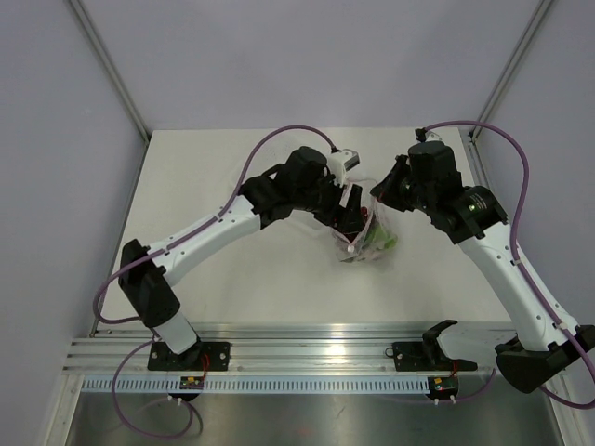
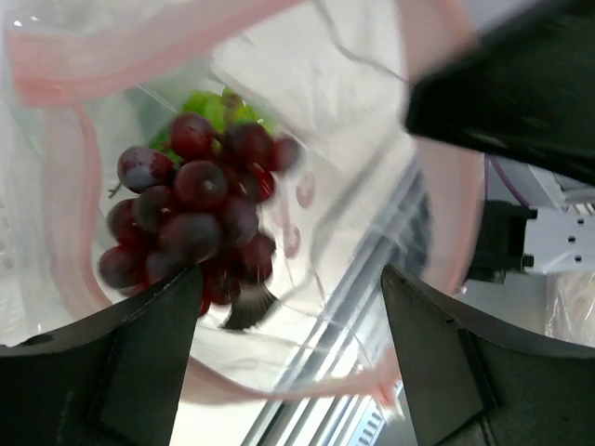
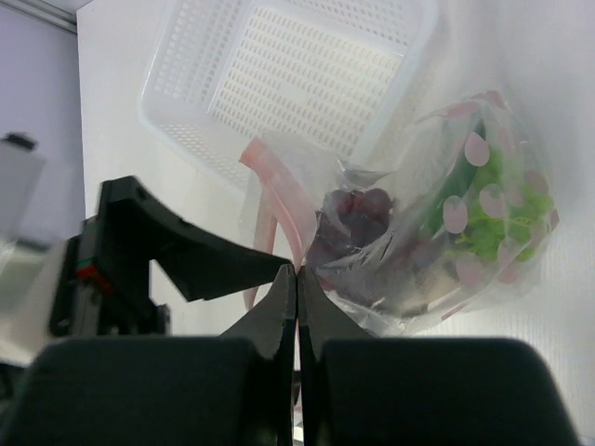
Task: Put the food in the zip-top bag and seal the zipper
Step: Place the fake fruit in the zipper food storage bag, then adjust the zipper food storage bag at the center of the board.
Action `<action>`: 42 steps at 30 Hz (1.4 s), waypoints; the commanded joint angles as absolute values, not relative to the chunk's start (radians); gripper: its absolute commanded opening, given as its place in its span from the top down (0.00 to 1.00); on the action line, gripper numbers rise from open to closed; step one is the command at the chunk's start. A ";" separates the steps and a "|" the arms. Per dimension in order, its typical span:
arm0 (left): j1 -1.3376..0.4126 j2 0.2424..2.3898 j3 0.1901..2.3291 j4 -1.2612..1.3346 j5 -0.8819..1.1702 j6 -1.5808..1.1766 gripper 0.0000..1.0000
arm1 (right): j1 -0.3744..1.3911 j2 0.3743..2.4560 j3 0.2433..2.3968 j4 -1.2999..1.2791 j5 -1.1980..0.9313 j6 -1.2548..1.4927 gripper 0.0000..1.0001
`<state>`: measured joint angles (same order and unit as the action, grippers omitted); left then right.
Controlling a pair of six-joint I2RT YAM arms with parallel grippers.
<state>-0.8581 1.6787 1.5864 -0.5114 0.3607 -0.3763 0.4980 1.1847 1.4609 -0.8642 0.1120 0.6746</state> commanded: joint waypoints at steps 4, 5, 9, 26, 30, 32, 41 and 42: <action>-0.859 1.485 1.654 -0.571 0.400 -0.284 0.31 | 0.499 1.166 1.473 -0.815 0.120 0.678 1.00; -0.856 1.470 1.649 -0.565 0.408 -0.285 0.37 | 0.499 1.164 1.473 -0.815 0.118 0.678 1.00; -0.847 1.419 1.614 -0.555 0.362 -0.287 0.61 | 0.499 1.161 1.473 -0.815 0.114 0.678 1.00; -0.810 1.583 1.500 -0.580 0.219 -0.394 0.39 | 0.499 1.149 1.454 -0.818 0.110 0.673 1.00; -0.813 1.575 1.511 -0.572 0.236 -0.406 0.77 | 0.499 1.161 1.437 -0.811 0.133 0.660 1.00; -0.813 1.568 1.534 -0.560 0.259 -0.411 0.92 | 0.499 1.184 1.440 -0.818 0.155 0.640 1.00; -0.813 1.563 1.744 -0.453 0.511 -0.508 1.00 | 0.499 1.200 1.731 -0.971 0.302 0.514 1.00; -0.813 1.554 1.741 -0.440 0.512 -0.523 1.00 | 0.499 1.197 1.746 -0.992 0.307 0.499 1.00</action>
